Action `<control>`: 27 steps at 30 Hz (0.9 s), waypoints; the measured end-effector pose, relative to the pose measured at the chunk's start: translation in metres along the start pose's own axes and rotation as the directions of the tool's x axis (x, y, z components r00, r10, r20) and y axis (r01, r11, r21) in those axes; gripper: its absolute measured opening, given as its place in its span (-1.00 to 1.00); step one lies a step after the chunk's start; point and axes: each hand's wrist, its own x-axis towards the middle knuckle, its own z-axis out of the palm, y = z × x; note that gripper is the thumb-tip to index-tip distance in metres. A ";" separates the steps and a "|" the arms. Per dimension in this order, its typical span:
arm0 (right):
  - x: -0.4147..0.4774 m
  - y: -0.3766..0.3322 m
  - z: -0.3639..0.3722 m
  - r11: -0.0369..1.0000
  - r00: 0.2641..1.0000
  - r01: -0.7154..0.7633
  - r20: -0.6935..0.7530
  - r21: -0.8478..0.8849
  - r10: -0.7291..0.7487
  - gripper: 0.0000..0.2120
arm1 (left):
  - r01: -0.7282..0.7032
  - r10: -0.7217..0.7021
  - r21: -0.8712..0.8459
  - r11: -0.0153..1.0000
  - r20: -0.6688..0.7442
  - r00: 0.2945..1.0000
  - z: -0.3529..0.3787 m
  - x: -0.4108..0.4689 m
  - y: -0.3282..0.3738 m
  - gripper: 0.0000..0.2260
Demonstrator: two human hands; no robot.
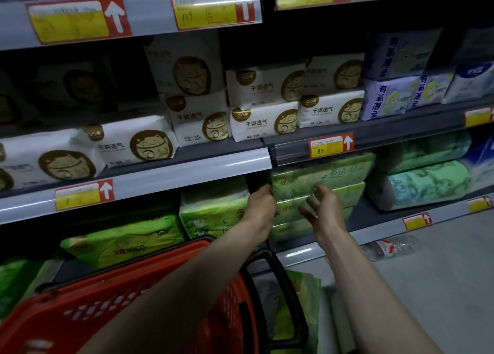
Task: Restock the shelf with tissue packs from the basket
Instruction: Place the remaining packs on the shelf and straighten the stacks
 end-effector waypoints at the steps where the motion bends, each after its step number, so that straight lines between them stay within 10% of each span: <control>1: -0.001 0.001 -0.003 0.999 1.000 -0.009 -0.018 -0.049 0.008 -0.72 | 0.014 -0.014 -0.010 1.000 0.021 1.000 -0.006 -0.005 0.002 -0.35; 13: -0.079 0.022 -0.001 0.824 0.945 0.264 0.305 -0.501 -0.117 -0.88 | 0.097 -0.102 0.040 0.995 0.147 0.984 -0.116 -0.132 0.011 -0.64; 21: -0.155 0.076 0.041 0.467 0.733 0.611 0.679 -0.639 -0.030 -0.86 | 0.088 -0.083 0.141 0.986 -0.040 0.996 -0.235 -0.230 -0.010 -0.76; 27: -0.201 0.109 0.091 0.412 0.534 0.759 0.844 -0.505 0.051 -0.75 | 0.098 -0.072 0.083 0.992 -0.269 0.960 -0.309 -0.309 -0.020 -0.80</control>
